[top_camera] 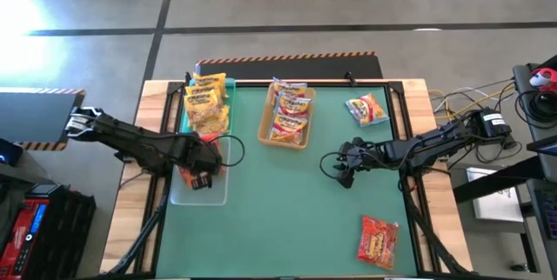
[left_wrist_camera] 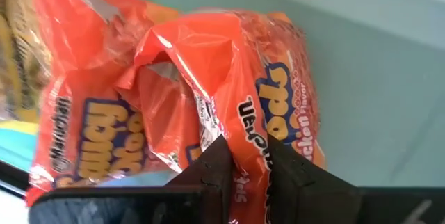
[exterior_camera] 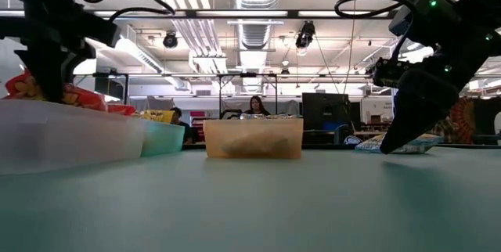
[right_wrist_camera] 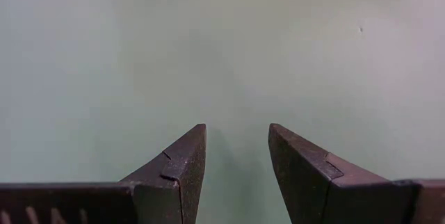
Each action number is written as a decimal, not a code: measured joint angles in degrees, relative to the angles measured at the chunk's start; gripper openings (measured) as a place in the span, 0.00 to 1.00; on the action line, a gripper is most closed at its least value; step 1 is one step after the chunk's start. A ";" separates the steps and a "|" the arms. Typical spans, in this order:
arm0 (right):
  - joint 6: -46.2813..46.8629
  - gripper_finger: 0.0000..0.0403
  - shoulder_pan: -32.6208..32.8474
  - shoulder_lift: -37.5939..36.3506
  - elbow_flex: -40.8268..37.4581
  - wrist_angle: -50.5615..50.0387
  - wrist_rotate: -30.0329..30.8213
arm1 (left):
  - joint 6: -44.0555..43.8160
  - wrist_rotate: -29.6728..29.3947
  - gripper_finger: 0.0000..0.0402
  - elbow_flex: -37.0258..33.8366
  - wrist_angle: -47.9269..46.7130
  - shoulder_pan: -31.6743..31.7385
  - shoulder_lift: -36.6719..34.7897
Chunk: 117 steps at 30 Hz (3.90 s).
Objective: Sort Maruchan noodles
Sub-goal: Put the orange noodle pack into the white bin
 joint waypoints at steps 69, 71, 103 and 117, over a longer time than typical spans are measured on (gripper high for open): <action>29.37 0.37 29.78 -0.70 21.36 -33.07 -42.81 | -24.51 -9.11 0.40 10.10 53.07 -3.31 12.50; 34.25 0.37 32.37 -0.70 21.54 -33.01 -42.66 | -23.04 -9.08 0.40 10.10 56.36 -3.98 14.01; 43.26 0.37 41.54 13.84 21.70 -20.43 -40.37 | -18.00 -9.07 0.40 10.10 80.10 -8.57 19.15; 28.88 0.37 36.07 13.92 21.71 -19.55 -0.16 | -16.54 -9.08 0.40 10.10 80.51 -9.22 19.12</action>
